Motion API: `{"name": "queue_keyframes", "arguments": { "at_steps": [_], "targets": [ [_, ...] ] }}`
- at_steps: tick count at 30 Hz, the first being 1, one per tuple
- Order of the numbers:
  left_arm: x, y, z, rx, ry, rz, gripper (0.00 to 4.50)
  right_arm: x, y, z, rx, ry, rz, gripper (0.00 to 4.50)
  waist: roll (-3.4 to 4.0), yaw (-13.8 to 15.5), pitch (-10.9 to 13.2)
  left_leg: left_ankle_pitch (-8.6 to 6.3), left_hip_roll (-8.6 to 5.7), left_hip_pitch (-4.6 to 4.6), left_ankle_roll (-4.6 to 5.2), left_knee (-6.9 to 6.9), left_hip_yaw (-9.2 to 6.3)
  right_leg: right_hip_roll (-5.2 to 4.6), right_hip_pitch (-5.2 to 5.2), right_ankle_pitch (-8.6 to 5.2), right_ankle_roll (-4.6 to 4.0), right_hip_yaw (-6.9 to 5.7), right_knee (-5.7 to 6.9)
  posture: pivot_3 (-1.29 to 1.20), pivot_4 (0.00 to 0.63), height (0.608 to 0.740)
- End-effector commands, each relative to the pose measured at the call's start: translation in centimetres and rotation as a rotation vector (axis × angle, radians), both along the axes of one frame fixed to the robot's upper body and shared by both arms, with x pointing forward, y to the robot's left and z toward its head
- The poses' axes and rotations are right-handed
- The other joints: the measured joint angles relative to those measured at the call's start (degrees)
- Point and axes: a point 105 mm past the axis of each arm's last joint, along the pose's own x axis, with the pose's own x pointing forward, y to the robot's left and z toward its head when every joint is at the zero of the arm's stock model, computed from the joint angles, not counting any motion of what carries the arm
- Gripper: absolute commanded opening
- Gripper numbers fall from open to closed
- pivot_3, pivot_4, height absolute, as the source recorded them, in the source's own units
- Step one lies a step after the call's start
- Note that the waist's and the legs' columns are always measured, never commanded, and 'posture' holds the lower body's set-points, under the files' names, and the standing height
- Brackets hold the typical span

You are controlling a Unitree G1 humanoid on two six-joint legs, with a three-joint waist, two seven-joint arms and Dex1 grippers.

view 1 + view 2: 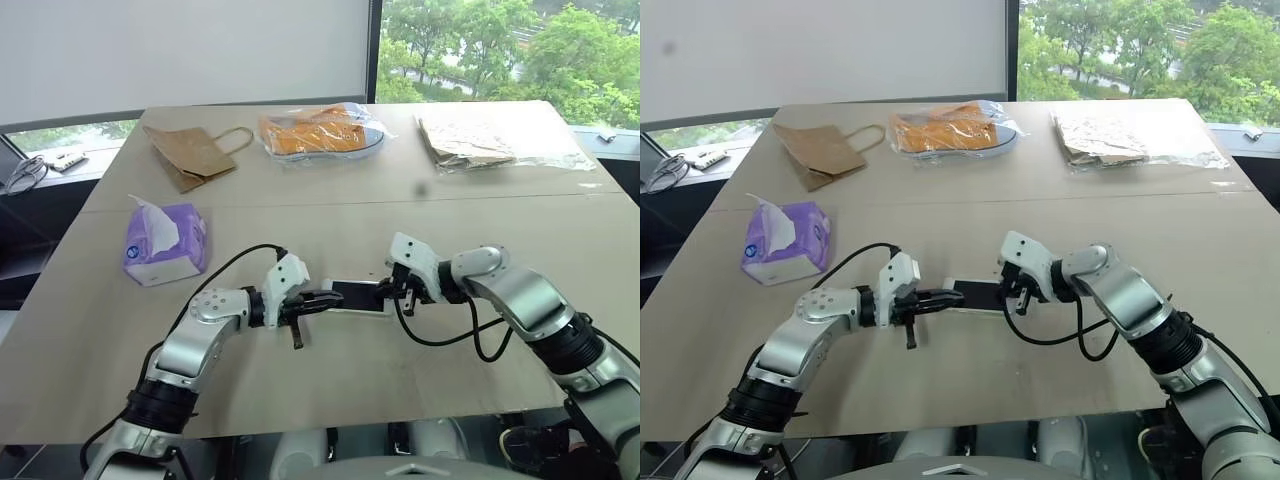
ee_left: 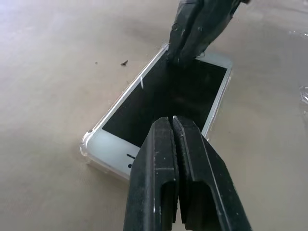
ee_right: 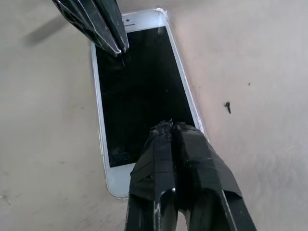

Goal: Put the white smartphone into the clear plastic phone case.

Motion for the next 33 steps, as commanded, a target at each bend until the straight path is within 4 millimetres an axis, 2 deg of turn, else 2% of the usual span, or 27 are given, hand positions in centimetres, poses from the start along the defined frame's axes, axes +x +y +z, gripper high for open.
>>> {"name": "queue_keyframes", "arguments": {
  "at_steps": [1, 12, 15, 17, 20, 22, 27, 33],
  "targets": [
    [-0.4, -0.1, -0.2, 0.011, 0.007, 0.0, 0.1, -1.7, -2.1, -5.8, -0.169, 0.223, -0.086, 0.0, 0.0, -0.03, -0.05, 0.0, 0.0, 0.0, 0.0, -0.04, 0.0, 0.0, 0.0, 0.01, -0.01, 0.0, -0.03, 0.0, 0.15, 0.74],
    [-0.5, -0.2, -0.1, 0.017, 0.003, 0.01, 0.1, -1.7, -2.6, -7.0, -0.224, 0.222, -0.079, 0.0, 0.05, -0.34, -0.23, -0.01, 0.01, 0.0, -0.01, -0.21, -0.03, -0.02, 0.0, -0.01, -0.01, -0.03, -0.22, 0.0, 0.15, 0.74],
    [-0.5, -0.2, -0.2, 0.021, 0.003, 0.013, 0.1, -0.6, -1.8, -5.1, -0.136, 0.114, -0.063, 0.0, 0.07, -0.35, -0.24, -0.09, 0.01, 0.0, -0.16, -0.24, -0.03, -0.19, -0.01, -0.02, 0.0, -0.26, -0.26, 0.0, 0.15, 0.74],
    [-0.4, -0.2, -0.2, 0.023, 0.003, 0.015, 0.1, -0.1, -1.1, -2.1, -0.013, 0.029, -0.044, 0.0, 0.13, -0.33, -0.18, -0.16, 0.01, -0.03, -0.28, -0.25, -0.03, -0.45, -0.01, -0.02, 0.01, -0.7, -0.29, 0.0, 0.15, 0.74],
    [-0.3, -0.3, -0.3, 0.025, 0.004, 0.017, 0.1, -0.6, -0.8, 1.3, 0.11, -0.021, -0.017, 0.0, 0.44, -0.18, 0.2, -0.15, -0.02, -0.27, -0.27, -0.25, -0.04, -0.74, -0.14, -0.02, 0.02, -1.15, -0.35, 0.0, 0.15, 0.74],
    [-0.2, -0.3, -0.4, 0.026, 0.006, 0.014, 0.1, -1.5, -0.9, 2.3, 0.129, -0.018, 0.006, 0.0, 0.58, -0.02, 0.48, -0.01, -0.06, -0.52, -0.01, -0.25, -0.03, -0.76, -0.29, 0.04, -0.06, -1.2, -0.37, 0.0, 0.15, 0.74],
    [-0.1, -0.3, -0.6, 0.031, 0.008, 0.007, 0.1, -2.8, -1.5, 1.8, 0.076, -0.002, 0.035, 0.0, 0.58, 0.56, 0.56, 0.01, -0.1, -1.27, 0.0, -0.22, -0.1, -0.67, -0.9, 0.21, -0.07, -1.43, -0.39, 0.0, 0.15, 0.74],
    [0.2, -0.3, -0.4, 0.033, 0.001, 0.003, 0.1, -3.6, -1.8, 0.2, 0.002, 0.011, 0.051, 0.0, 0.57, 0.85, 0.59, 0.01, -0.11, -1.26, 0.01, -0.2, -0.07, -0.31, -0.87, 0.11, -0.01, -1.57, -0.5, 0.0, 0.15, 0.74]
  ]
}}
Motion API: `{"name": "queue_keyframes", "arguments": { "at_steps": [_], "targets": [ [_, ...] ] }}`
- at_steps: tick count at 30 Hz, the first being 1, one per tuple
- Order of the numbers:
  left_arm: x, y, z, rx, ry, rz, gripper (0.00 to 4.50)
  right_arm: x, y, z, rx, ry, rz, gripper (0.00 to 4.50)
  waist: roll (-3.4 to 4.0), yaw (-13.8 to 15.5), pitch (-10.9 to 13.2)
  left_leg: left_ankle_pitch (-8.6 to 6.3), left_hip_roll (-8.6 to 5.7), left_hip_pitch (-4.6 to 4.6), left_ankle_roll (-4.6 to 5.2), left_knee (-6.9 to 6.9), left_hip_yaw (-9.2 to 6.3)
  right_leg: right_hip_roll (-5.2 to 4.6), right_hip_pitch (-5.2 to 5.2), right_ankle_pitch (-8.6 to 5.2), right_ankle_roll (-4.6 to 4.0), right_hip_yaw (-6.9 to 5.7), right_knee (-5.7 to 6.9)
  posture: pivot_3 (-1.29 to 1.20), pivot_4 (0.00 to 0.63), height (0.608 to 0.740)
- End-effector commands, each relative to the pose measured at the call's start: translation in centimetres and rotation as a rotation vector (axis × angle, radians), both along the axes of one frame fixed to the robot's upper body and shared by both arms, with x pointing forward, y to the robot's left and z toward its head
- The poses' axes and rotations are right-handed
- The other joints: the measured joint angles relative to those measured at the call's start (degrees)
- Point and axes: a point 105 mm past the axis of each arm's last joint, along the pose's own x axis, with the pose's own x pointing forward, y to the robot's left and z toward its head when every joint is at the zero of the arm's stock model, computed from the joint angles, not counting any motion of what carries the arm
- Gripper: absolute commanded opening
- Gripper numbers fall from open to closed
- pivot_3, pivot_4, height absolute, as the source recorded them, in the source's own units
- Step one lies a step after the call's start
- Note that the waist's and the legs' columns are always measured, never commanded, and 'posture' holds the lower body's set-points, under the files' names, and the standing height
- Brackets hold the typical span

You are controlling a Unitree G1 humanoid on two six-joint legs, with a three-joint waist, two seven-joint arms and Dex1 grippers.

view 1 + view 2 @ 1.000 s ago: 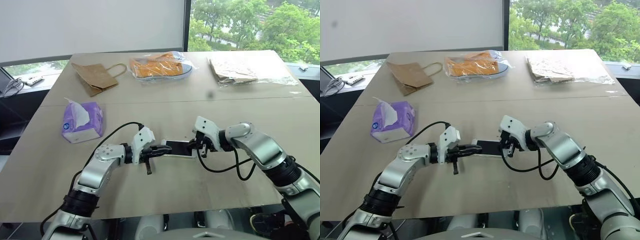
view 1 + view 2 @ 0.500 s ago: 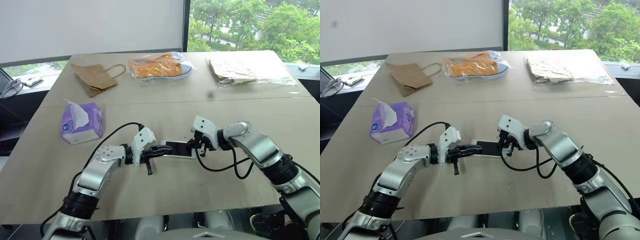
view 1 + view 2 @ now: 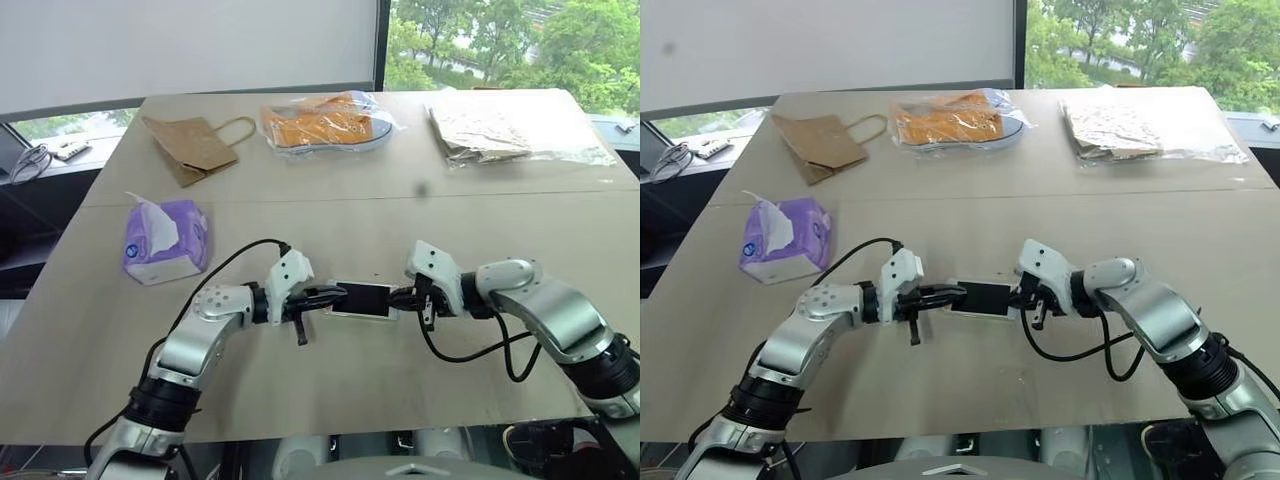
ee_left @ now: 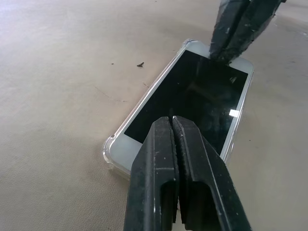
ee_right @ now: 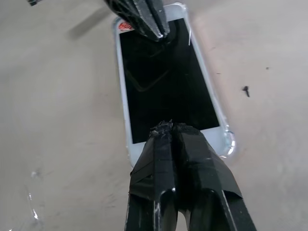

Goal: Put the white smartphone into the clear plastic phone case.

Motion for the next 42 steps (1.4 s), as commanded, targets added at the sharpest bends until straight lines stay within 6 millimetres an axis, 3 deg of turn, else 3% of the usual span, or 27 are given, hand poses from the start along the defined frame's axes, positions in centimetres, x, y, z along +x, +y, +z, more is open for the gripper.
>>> {"name": "queue_keyframes", "arguments": {
  "at_steps": [1, 6, 12, 24, 26, 29, 34, 35, 36, 37, 39, 42],
  "targets": [
    [-0.2, 0.3, -1.2, 0.035, 0.038, 0.003, 0.1, -1.0, -0.1, -1.3, -0.058, 0.035, 0.022, 0.0, 0.0, -0.02, 0.0, 0.0, 0.0, 0.0, 0.0, 0.01, 0.0, 0.0, 0.0, -0.02, 0.03, 0.0, 0.0, 0.0, 0.15, 0.74],
    [-0.4, 0.5, -1.3, 0.037, 0.038, 0.009, 0.1, -1.3, -0.8, -1.9, -0.12, 0.063, 0.043, 0.0, -0.01, -0.01, 0.0, 0.0, 0.02, 0.02, 0.0, 0.03, -0.02, 0.03, 0.02, -0.07, 0.08, 0.0, 0.0, 0.0, 0.15, 0.74],
    [-0.4, 0.5, -1.4, 0.04, 0.034, 0.012, 0.1, -0.3, -1.3, -3.0, -0.187, 0.083, 0.013, 0.0, -0.05, -0.04, -0.02, 0.0, 0.03, 0.08, 0.0, 0.04, -0.01, 0.06, 0.08, -0.04, 0.04, 0.01, 0.01, 0.0, 0.15, 0.74],
    [-0.5, 0.4, -1.6, 0.044, 0.023, 0.018, 0.1, 0.0, -0.7, -4.3, -0.232, 0.103, 0.033, 0.0, -0.14, -0.09, -0.12, 0.01, 0.07, 0.48, 0.0, 0.05, -0.01, 0.06, 0.38, -0.06, 0.0, 0.04, 0.04, 0.0, 0.15, 0.74],
    [-0.2, 0.4, -1.4, 0.032, -0.009, 0.037, 0.1, 0.4, -0.1, -3.6, -0.176, 0.049, 0.034, 0.0, -0.14, -0.11, -0.12, 0.0, 0.09, 0.79, 0.0, 0.0, 0.0, 0.01, 0.65, -0.08, 0.01, 0.04, 0.03, 0.0, 0.15, 0.74],
    [0.1, -0.2, 0.5, -0.082, -0.078, 0.055, 0.1, 1.8, 1.2, -0.4, 0.043, -0.087, -0.02, 0.0, -0.12, -0.06, -0.04, -0.01, 0.13, 0.86, -0.01, -0.01, -0.02, -0.16, 0.71, -0.09, 0.01, 0.03, 0.03, 0.0, 0.15, 0.74],
    [0.7, 0.5, 2.7, -0.209, -0.141, 0.168, 0.1, 2.6, -0.5, 2.5, 0.183, -0.245, -0.147, 0.0, -0.2, 0.06, 0.5, 0.02, 0.11, 0.37, -0.03, 0.04, -0.01, -0.07, 0.4, 0.16, 0.05, 0.08, 0.05, 0.0, 0.15, 0.74],
    [0.6, 0.8, 3.2, -0.244, -0.13, 0.179, 0.0, 2.3, -1.0, 3.3, 0.222, -0.264, -0.159, 0.61, -0.22, 0.07, 0.53, 0.04, 0.09, 0.06, -0.05, 0.12, -0.01, 0.05, 0.08, 0.21, 0.04, 0.07, 0.11, 0.0, 0.15, 0.74],
    [0.4, 1.0, 3.6, -0.268, -0.122, 0.187, 0.0, 2.0, -1.3, 3.8, 0.247, -0.276, -0.165, 0.91, -0.23, 0.09, 0.55, 0.07, 0.07, -0.07, -0.09, 0.15, 0.01, 0.06, -0.05, 0.23, 0.04, 0.09, 0.16, 0.0, 0.15, 0.74],
    [0.4, 1.3, 4.1, -0.302, -0.116, 0.206, 0.24, 1.7, -1.9, 4.4, 0.266, -0.295, -0.183, 1.4, -0.24, 0.09, 0.56, 0.08, 0.05, -0.08, -0.12, 0.14, 0.02, 0.06, -0.05, 0.23, 0.05, 0.09, 0.17, 0.0, 0.15, 0.74],
    [0.2, 1.9, 4.8, -0.329, -0.119, 0.233, 0.76, 1.3, -3.0, 5.2, 0.278, -0.324, -0.216, 2.29, -0.28, 0.09, 0.61, 0.07, 0.05, -0.08, -0.11, 0.12, 0.02, 0.06, -0.04, 0.21, 0.07, 0.07, 0.15, 0.0, 0.15, 0.74],
    [-0.3, 2.6, 5.2, -0.338, -0.123, 0.271, 2.1, 0.7, -4.3, 5.8, 0.281, -0.354, -0.249, 3.68, -0.3, 0.09, 0.67, 0.04, 0.03, -0.08, -0.06, 0.09, 0.02, 0.06, -0.02, 0.19, 0.1, 0.06, 0.06, 0.0, 0.15, 0.74]
  ]
}}
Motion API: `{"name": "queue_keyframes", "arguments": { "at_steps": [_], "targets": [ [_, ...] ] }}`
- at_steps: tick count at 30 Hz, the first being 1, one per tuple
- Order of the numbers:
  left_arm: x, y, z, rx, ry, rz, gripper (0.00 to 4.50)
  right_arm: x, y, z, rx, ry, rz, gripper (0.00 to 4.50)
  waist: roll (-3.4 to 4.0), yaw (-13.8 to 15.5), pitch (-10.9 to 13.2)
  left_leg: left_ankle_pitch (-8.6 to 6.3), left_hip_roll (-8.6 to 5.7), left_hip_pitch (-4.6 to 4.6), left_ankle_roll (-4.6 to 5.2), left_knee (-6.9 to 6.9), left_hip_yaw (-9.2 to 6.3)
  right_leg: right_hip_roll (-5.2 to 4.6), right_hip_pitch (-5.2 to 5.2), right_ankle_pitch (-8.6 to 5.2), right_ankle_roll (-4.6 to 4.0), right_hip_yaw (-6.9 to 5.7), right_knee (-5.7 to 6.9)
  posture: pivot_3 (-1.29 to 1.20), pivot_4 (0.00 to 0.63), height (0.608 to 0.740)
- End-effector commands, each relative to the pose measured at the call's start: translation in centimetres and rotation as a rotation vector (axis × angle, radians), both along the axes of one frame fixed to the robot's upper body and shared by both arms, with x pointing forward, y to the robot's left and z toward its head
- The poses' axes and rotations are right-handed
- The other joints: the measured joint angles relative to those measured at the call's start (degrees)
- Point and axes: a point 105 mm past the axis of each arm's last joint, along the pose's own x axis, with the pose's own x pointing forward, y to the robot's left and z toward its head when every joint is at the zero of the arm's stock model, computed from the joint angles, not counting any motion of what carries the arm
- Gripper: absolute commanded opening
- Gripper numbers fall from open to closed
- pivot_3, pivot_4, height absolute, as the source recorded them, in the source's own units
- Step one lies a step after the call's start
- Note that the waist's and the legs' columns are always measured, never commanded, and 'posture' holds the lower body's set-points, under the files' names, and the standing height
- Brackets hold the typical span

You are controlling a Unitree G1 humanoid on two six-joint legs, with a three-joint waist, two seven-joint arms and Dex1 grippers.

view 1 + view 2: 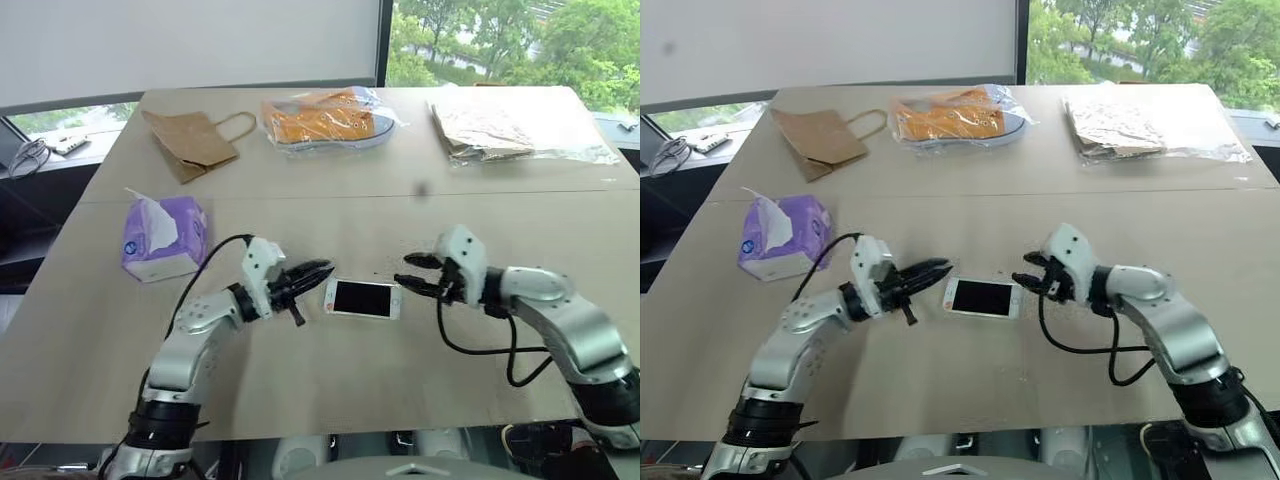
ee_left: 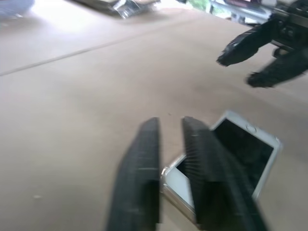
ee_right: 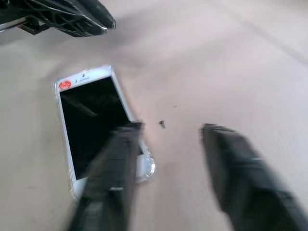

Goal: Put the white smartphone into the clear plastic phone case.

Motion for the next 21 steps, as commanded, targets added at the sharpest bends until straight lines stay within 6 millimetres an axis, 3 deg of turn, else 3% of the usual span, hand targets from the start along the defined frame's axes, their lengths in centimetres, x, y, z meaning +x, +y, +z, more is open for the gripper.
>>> {"name": "queue_keyframes", "arguments": {
  "at_steps": [1, 2, 5, 10, 18, 21],
  "targets": [
    [-0.7, 0.7, 1.5, -0.019, -0.043, 0.048, 2.54, -0.8, -1.3, 2.2, 0.022, -0.095, -0.032, 4.11, -0.03, 0.0, 0.03, -0.01, -0.01, 0.0, 0.02, 0.0, 0.01, 0.0, 0.01, -0.01, 0.01, 0.01, -0.02, 0.0, 0.15, 0.74],
    [-0.9, 1.0, 1.5, -0.01, -0.042, 0.072, 3.01, -1.0, -2.0, 2.2, 0.023, -0.09, -0.054, 4.49, -0.11, 0.01, 0.09, -0.01, -0.01, 0.01, 0.03, 0.0, 0.01, 0.02, 0.01, -0.02, 0.02, 0.02, -0.03, 0.0, 0.15, 0.74],
    [-2.0, 2.0, 1.3, 0.028, -0.026, 0.111, 4.48, -2.0, -4.1, 1.5, -0.001, -0.079, -0.125, 4.5, -0.19, 0.01, 0.16, -0.02, 0.0, 0.03, 0.04, 0.0, -0.01, 0.04, 0.03, -0.08, 0.12, 0.03, -0.03, 0.0, 0.15, 0.74],
    [-4.0, 4.1, 0.4, 0.088, 0.024, 0.166, 4.48, -4.5, -7.4, 0.7, 0.026, -0.069, -0.241, 4.5, -0.19, 0.09, 0.19, -0.02, 0.03, 0.08, 0.04, 0.0, -0.03, 0.07, 0.05, -0.25, 0.01, 0.06, -0.03, 0.0, 0.15, 0.74],
    [-5.1, 5.5, 0.0, 0.077, 0.091, 0.246, 4.48, -7.8, -10.1, -0.8, 0.028, -0.057, -0.3, 4.5, -0.17, 0.05, 0.2, -0.02, 0.06, 0.17, 0.04, 0.05, -0.03, 0.14, 0.1, -0.28, -0.04, 0.21, 0.0, 0.0, 0.15, 0.74],
    [-5.4, 5.8, 0.1, 0.054, 0.098, 0.275, 4.48, -8.1, -11.0, -0.9, 0.034, -0.095, -0.347, 4.5, -0.2, -0.01, 0.19, -0.02, 0.07, 0.19, 0.04, 0.05, -0.02, 0.23, 0.1, -0.28, -0.05, 0.35, 0.01, 0.0, 0.15, 0.74]
  ]
}}
